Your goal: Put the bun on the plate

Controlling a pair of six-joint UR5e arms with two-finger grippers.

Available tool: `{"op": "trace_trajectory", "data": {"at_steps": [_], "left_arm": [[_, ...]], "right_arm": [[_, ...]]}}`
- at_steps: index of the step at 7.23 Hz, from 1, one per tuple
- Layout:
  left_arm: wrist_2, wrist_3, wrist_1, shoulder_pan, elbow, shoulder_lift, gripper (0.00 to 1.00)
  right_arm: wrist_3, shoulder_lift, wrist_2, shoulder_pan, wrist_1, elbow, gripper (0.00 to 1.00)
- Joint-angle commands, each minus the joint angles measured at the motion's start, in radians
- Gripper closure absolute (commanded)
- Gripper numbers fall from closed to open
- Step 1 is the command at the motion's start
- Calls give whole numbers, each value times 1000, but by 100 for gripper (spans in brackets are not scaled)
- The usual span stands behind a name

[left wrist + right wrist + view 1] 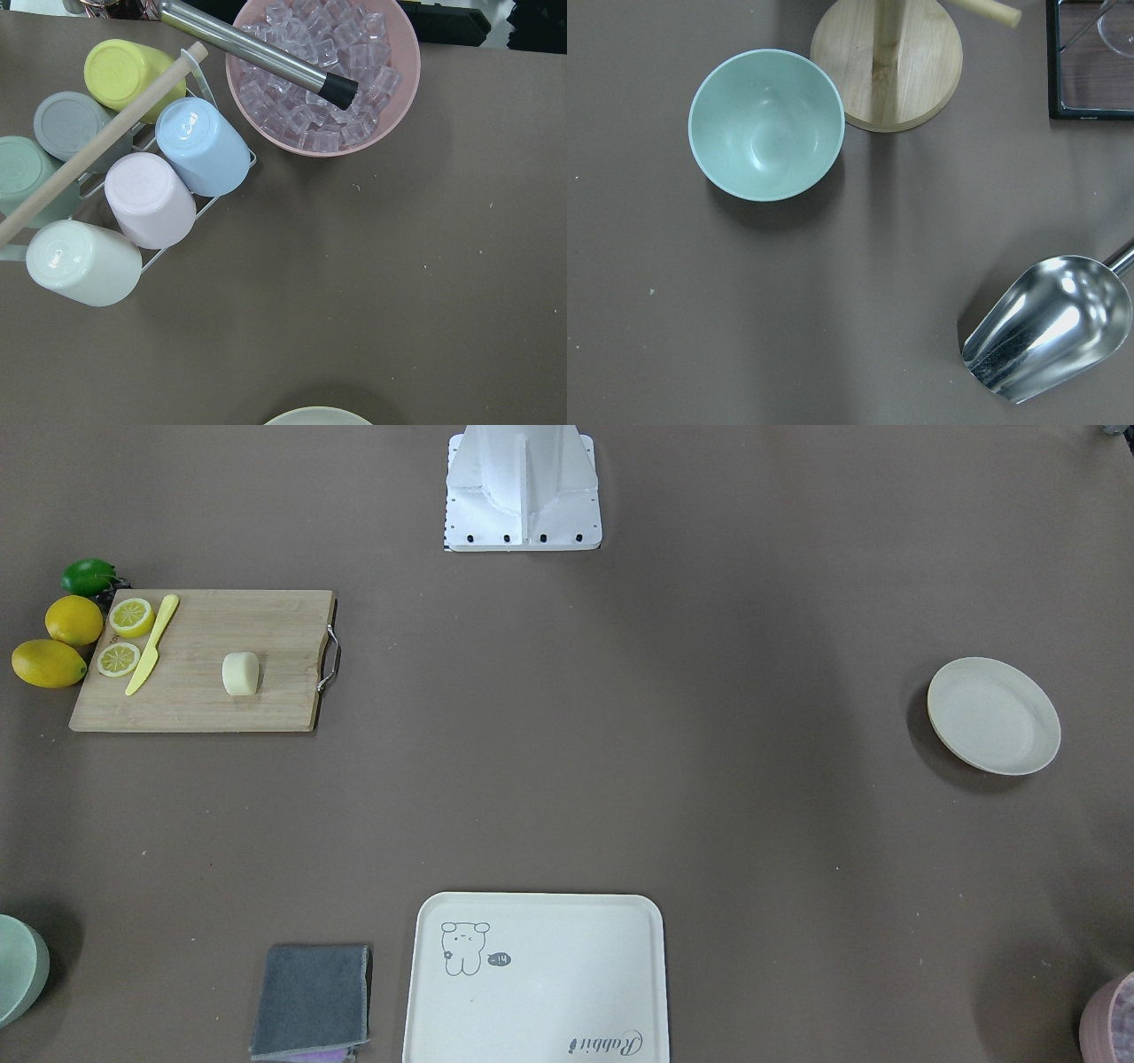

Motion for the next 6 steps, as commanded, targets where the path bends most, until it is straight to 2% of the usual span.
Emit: {"op": "trace_trajectory", "data": {"at_steps": [1, 4, 6], "left_arm": [[-42, 0, 1, 0, 0, -3, 2], [-70, -5, -15, 9, 21, -18, 2], [-62, -5, -86, 9, 32, -38, 2]], "right_arm": [[-2, 4, 0, 0, 2, 2, 0], [-2, 7, -2, 0, 5, 3, 0], [0, 4, -6, 0, 84, -23, 0]]}}
